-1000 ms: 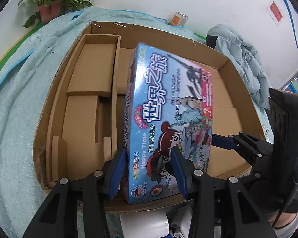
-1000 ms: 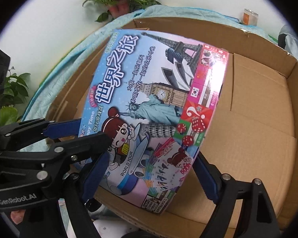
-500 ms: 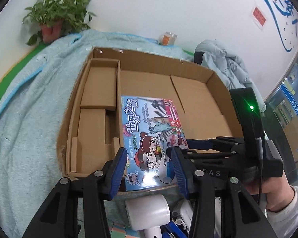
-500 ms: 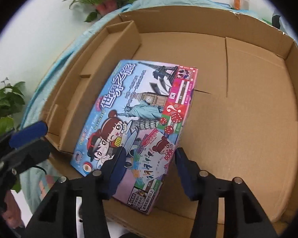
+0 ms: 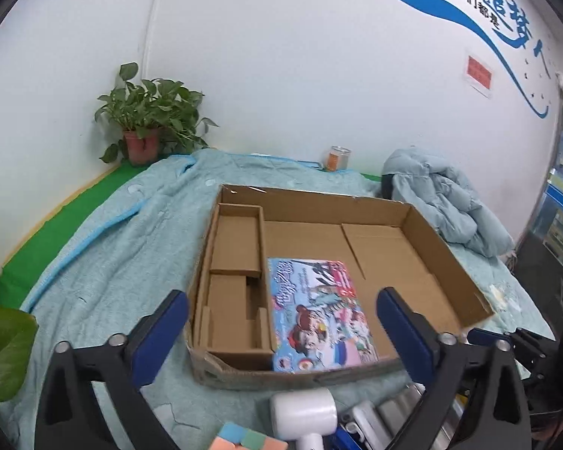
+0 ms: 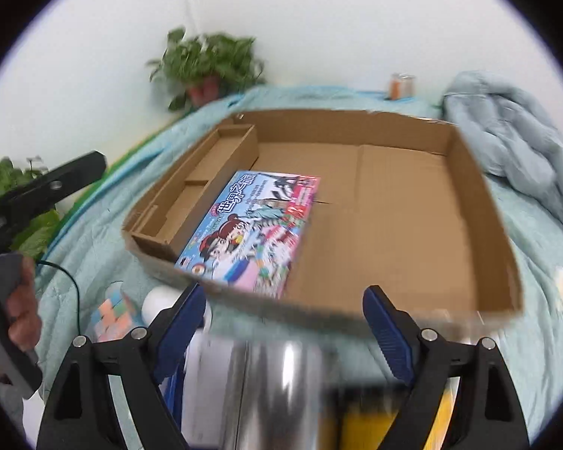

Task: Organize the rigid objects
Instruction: 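Open the left gripper and move toward the silver metal can, then grasp the silver metal can with the left gripper and lift it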

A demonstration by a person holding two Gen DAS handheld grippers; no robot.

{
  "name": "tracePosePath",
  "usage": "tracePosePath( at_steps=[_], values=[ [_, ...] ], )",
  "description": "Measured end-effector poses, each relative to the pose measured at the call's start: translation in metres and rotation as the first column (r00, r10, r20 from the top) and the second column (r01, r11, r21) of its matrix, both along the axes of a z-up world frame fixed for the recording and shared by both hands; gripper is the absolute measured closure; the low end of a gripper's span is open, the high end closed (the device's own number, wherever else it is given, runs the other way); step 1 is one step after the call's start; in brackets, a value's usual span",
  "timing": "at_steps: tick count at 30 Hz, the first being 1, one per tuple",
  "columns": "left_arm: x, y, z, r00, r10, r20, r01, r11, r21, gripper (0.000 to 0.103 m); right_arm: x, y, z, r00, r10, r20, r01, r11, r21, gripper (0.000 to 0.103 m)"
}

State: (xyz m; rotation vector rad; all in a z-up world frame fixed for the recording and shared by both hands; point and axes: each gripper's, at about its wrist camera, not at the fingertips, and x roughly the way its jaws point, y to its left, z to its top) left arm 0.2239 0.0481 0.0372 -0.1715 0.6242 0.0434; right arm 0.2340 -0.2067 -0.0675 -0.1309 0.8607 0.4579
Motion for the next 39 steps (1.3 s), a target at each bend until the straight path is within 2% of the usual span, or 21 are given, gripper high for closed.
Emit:
tracePosePath(
  at_steps=[1,2,3,4,5,6,7,8,9,10,14,19,21,25,29,31,34,36,39],
  values=[
    [-0.001,-0.005,-0.002,0.999,-0.034,-0.034,0.034,0.999,-0.005,0.057,-0.006,-0.005,0.001,1.0,-0.01,0.011,0.01,1.0,0.01,0.046],
    [0.0,-0.009,-0.005,0.996,-0.05,-0.077,0.05,0.999,-0.001,0.096,-0.014,-0.012,0.004,1.0,-0.02,0.023,0.02,1.0,0.006,0.061],
    [-0.001,-0.013,-0.009,0.993,-0.052,-0.109,0.053,0.999,0.002,0.101,-0.021,-0.018,0.006,0.999,-0.029,0.029,0.029,1.0,-0.004,0.069],
    [-0.005,-0.018,-0.012,0.991,-0.054,-0.12,0.054,0.999,-0.002,0.101,-0.028,-0.023,0.008,0.999,-0.026,0.036,0.026,1.0,0.009,0.069],
    [-0.009,-0.021,-0.011,0.992,-0.063,-0.114,0.062,0.998,-0.007,0.096,-0.031,-0.027,0.011,0.999,-0.022,0.043,0.021,0.999,0.024,0.065],
    [-0.011,-0.026,-0.012,0.991,-0.07,-0.114,0.07,0.998,-0.005,0.074,-0.037,-0.031,0.014,0.998,-0.02,0.052,0.019,0.999,0.033,0.042],
    [-0.014,-0.03,-0.012,0.99,-0.066,-0.125,0.066,0.998,0.003,0.052,-0.04,-0.032,0.015,0.998,-0.024,0.06,0.022,0.999,0.036,0.011],
    [-0.017,-0.032,-0.012,0.99,-0.052,-0.13,0.052,0.999,0.003,0.0,-0.044,-0.038,0.017,0.997,-0.032,0.075,0.028,0.998,0.05,0.005],
    [-0.02,-0.032,-0.012,0.993,-0.039,-0.113,0.038,0.999,-0.01,0.003,-0.05,-0.042,0.019,0.996,-0.031,0.085,0.025,0.997,0.073,0.004],
    [-0.024,-0.032,-0.013,0.995,-0.043,-0.095,0.04,0.999,-0.037,0.002,-0.052,-0.044,0.019,0.997,-0.026,0.079,0.019,0.996,0.087,0.004],
    [-0.026,-0.036,-0.024,0.983,-0.089,-0.163,0.072,0.992,-0.108,0.002,-0.065,-0.056,0.01,1.0,0.009,-0.01,-0.007,0.991,0.131,0.005],
    [-0.032,-0.052,-0.033,0.961,-0.192,-0.197,0.156,0.971,-0.182,0.002,-0.083,-0.071,-0.001,0.992,-0.017,-0.123,0.039,0.984,0.175,0.008],
    [-0.029,-0.063,-0.039,0.943,-0.258,-0.213,0.207,0.95,-0.234,0.002,-0.088,-0.073,-0.007,0.989,-0.028,-0.146,0.053,0.984,0.17,0.01],
    [-0.013,-0.091,-0.06,0.876,-0.393,-0.279,0.286,0.89,-0.356,0.002,-0.09,-0.066,-0.017,0.981,-0.005,-0.195,0.036,0.987,0.154,0.018],
    [-0.002,-0.123,-0.078,0.816,-0.473,-0.332,0.337,0.856,-0.391,0.004,-0.084,-0.058,-0.032,0.96,-0.01,-0.281,0.05,0.99,0.135,0.023],
    [0.004,-0.132,-0.09,0.79,-0.495,-0.363,0.336,0.844,-0.419,0.007,-0.081,-0.058,-0.036,0.957,-0.026,-0.29,0.063,0.991,0.119,0.029],
    [0.01,-0.141,-0.106,0.758,-0.506,-0.411,0.32,0.838,-0.442,0.013,-0.076,-0.058,-0.043,0.948,-0.031,-0.318,0.072,0.991,0.116,0.032],
    [0.013,-0.145,-0.113,0.759,-0.482,-0.438,0.304,0.857,-0.416,0.013,-0.075,-0.058,-0.044,0.948,-0.029,-0.317,0.069,0.991,0.117,0.032],
    [0.02,-0.15,-0.126,0.745,-0.46,-0.484,0.277,0.872,-0.403,0.013,-0.073,-0.056,-0.046,0.944,-0.025,-0.328,0.067,0.991,0.12,0.03]
  ],
)
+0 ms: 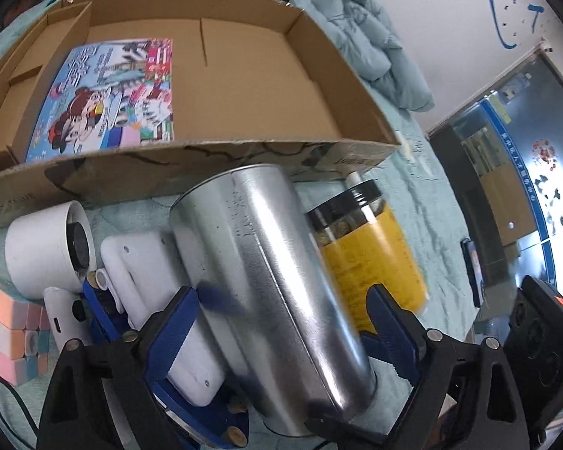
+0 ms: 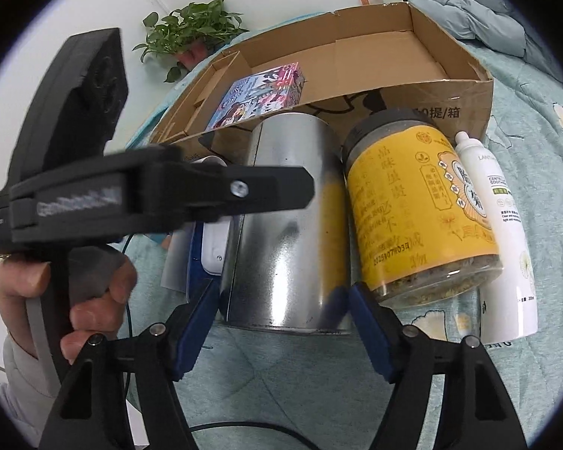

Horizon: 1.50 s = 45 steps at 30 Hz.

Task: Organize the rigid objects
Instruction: 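Grasp the silver metal can with the left gripper and lift it, then carry the silver can into the box beside the game box and release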

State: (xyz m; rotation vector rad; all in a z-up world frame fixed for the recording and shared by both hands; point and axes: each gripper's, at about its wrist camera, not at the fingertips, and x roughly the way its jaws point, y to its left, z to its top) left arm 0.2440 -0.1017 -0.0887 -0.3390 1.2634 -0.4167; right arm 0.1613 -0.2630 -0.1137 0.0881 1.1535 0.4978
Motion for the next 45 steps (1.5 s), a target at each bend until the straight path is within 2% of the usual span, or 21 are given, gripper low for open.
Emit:
tracePosePath(
  at_steps=[7,18,23,32,39,45],
  values=[
    [0.006,-0.008,-0.013,1.0,-0.002,-0.023,0.003,0.999,0.035,0.016,0.01,0.012,-0.012,0.999,0.004,-0.04,-0.005,1.0,-0.016,0.021],
    [0.001,-0.007,-0.01,1.0,0.01,0.005,-0.01,1.0,0.02,0.018,0.01,0.012,-0.011,1.0,0.015,-0.017,-0.015,1.0,-0.014,0.021],
    [-0.019,0.003,0.011,0.998,0.03,0.05,-0.03,1.0,0.004,0.018,-0.004,0.014,0.0,0.999,0.025,0.044,-0.024,0.999,-0.026,0.021],
    [-0.036,0.018,0.079,0.974,0.07,0.216,-0.075,0.997,0.014,0.019,-0.017,0.026,0.04,0.977,0.059,0.206,-0.057,0.998,-0.015,0.021],
    [-0.02,0.027,0.112,0.958,0.078,0.277,-0.082,0.997,0.006,0.02,-0.002,0.036,0.061,0.957,0.072,0.281,-0.068,0.997,-0.024,0.021],
    [0.016,0.031,0.131,0.951,0.07,0.301,-0.074,0.997,0.0,0.02,0.027,0.042,0.072,0.946,0.084,0.313,-0.077,0.996,-0.036,0.021]
  ],
)
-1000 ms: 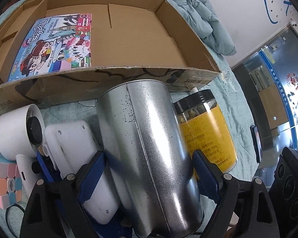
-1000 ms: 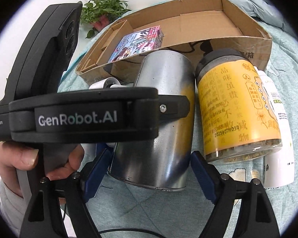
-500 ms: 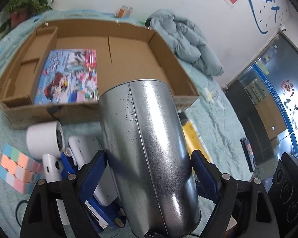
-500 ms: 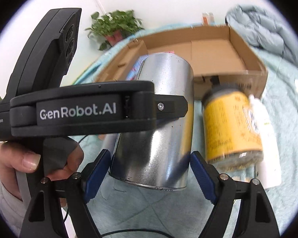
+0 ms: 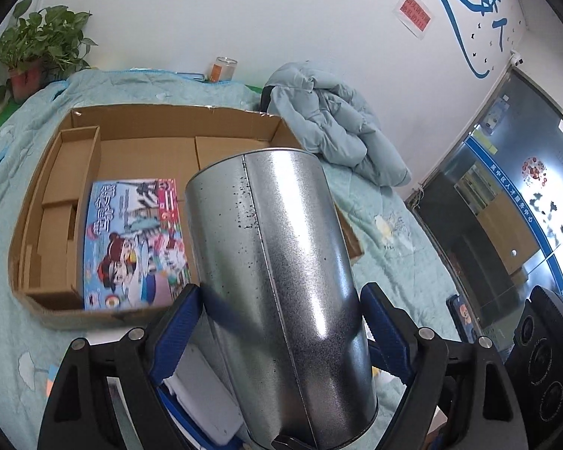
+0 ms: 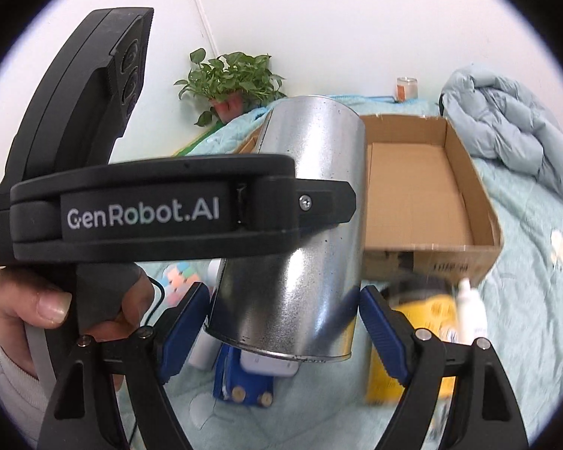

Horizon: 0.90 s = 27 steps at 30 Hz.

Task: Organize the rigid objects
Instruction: 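Carry the silver can into the box beside the game box and release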

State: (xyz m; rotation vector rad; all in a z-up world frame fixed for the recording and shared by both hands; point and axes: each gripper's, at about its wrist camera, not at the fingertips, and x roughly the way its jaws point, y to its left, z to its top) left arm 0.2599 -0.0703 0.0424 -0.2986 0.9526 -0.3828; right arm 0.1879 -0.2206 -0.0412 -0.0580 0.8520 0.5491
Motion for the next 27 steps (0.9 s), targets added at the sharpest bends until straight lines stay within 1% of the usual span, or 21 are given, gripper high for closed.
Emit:
tracePosePath(
  at_steps=[4,7,9,12,16,20,22,25,27],
  values=[
    [0.03,-0.003,0.002,1.0,-0.007,-0.002,0.007,1.0,0.0,0.02,0.017,0.002,0.004,1.0,0.001,0.011,-0.001,1.0,-0.013,0.021],
    [0.053,-0.001,0.002,1.0,-0.006,-0.007,0.006,1.0,0.001,0.02,0.032,0.001,0.006,1.0,0.005,0.0,-0.005,1.0,-0.019,0.021],
    [0.072,-0.002,-0.001,1.0,-0.006,-0.014,0.006,1.0,-0.002,0.02,0.044,0.002,0.007,1.0,0.011,-0.007,-0.011,0.999,-0.033,0.021],
    [0.103,0.0,-0.011,0.999,-0.003,-0.048,0.002,1.0,-0.02,0.02,0.064,0.004,0.007,1.0,0.014,-0.027,-0.015,0.999,-0.052,0.021],
    [0.144,0.006,-0.037,0.993,-0.008,-0.116,0.004,0.999,-0.04,0.02,0.09,0.002,-0.003,0.997,0.01,-0.08,-0.014,0.998,-0.055,0.021],
    [0.175,0.007,-0.078,0.982,-0.017,-0.191,0.008,0.999,-0.044,0.02,0.117,0.004,-0.027,0.987,0.001,-0.163,-0.015,0.996,-0.085,0.021],
    [0.184,0.008,-0.102,0.969,-0.016,-0.245,0.003,0.999,-0.051,0.02,0.127,0.003,-0.04,0.976,-0.015,-0.218,-0.002,0.997,-0.079,0.022],
    [0.187,0.001,-0.126,0.957,-0.037,-0.286,0.03,0.999,-0.027,0.02,0.131,0.001,-0.064,0.951,-0.039,-0.308,0.013,0.996,-0.088,0.021],
    [0.187,0.001,-0.136,0.952,-0.035,-0.304,0.03,0.999,-0.021,0.019,0.131,0.001,-0.075,0.934,-0.048,-0.355,0.015,0.995,-0.094,0.021]
  ],
)
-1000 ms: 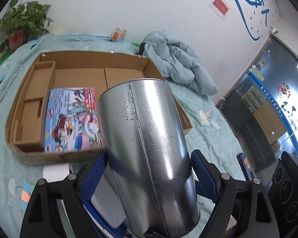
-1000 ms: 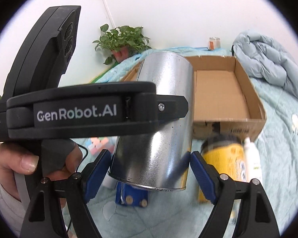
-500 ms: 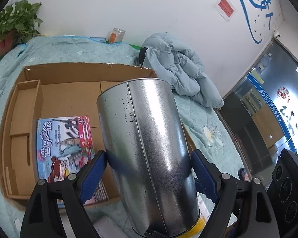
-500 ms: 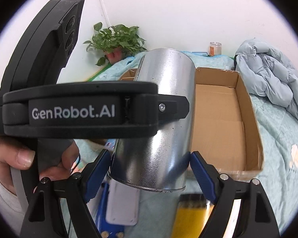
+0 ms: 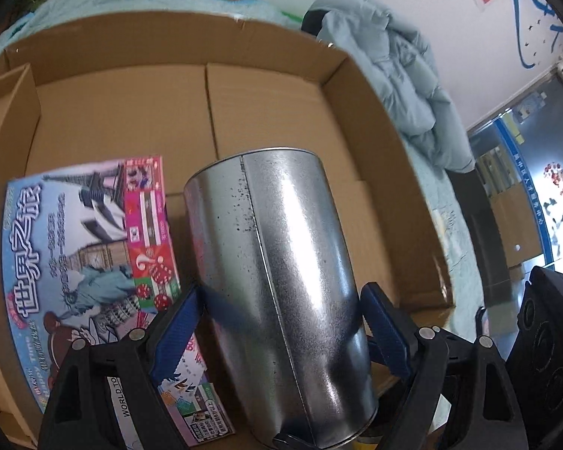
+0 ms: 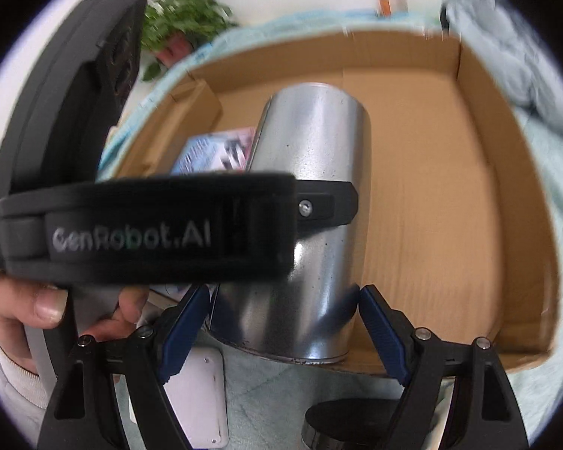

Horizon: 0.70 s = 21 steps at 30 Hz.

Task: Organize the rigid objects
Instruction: 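Carry the silver can into the box beside the game box and release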

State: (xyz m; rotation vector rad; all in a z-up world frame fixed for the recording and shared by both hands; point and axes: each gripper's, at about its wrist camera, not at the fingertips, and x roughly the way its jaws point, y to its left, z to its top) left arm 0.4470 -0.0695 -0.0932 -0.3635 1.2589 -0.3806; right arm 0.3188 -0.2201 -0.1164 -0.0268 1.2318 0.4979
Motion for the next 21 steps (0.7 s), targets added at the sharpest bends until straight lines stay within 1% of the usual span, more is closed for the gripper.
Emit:
tracePosePath(
  at_steps=[2,5,9,11,14,15,17,19,20,21],
  values=[
    [-0.001,0.002,-0.002,1.0,0.003,0.004,-0.003,1.0,-0.017,0.019,-0.002,-0.001,-0.003,1.0,-0.007,-0.008,0.007,1.0,0.008,0.021],
    [-0.002,0.004,0.0,1.0,-0.007,0.009,0.007,1.0,-0.008,0.019,-0.006,0.004,-0.001,1.0,0.001,-0.008,-0.001,1.0,-0.009,0.021],
    [-0.003,0.006,-0.001,1.0,-0.014,0.011,0.014,1.0,-0.002,0.019,-0.002,0.002,-0.001,1.0,-0.015,-0.027,0.015,1.0,0.006,0.02],
    [-0.006,0.007,0.002,1.0,-0.021,0.006,0.021,1.0,-0.003,0.019,0.007,0.001,-0.002,0.999,-0.014,-0.031,0.014,1.0,0.004,0.019],
    [-0.008,0.007,0.008,1.0,-0.028,0.004,0.028,0.999,0.027,0.018,0.009,0.001,-0.004,0.999,-0.004,-0.045,0.005,1.0,0.019,0.019],
    [-0.01,0.009,0.011,1.0,-0.028,0.006,0.027,0.999,0.022,0.019,0.008,0.002,-0.003,0.999,0.002,-0.048,-0.001,1.0,0.028,0.019],
    [-0.019,0.016,0.025,0.999,-0.028,0.041,0.027,0.999,0.024,0.019,0.005,-0.001,0.005,1.0,0.011,-0.025,-0.01,0.999,0.042,0.019],
    [-0.032,0.026,0.041,0.996,-0.02,0.087,0.017,0.999,0.033,0.019,0.003,-0.007,0.012,1.0,0.008,-0.021,-0.006,0.996,0.089,0.019],
    [-0.04,0.032,0.048,0.994,-0.005,0.105,0.002,1.0,0.03,0.018,0.004,-0.014,0.014,1.0,-0.001,-0.029,0.005,0.992,0.128,0.02],
    [-0.047,0.038,0.052,0.993,0.006,0.118,-0.008,1.0,0.023,0.018,0.006,-0.018,0.014,0.999,-0.011,-0.038,0.016,0.99,0.144,0.025]
  ],
)
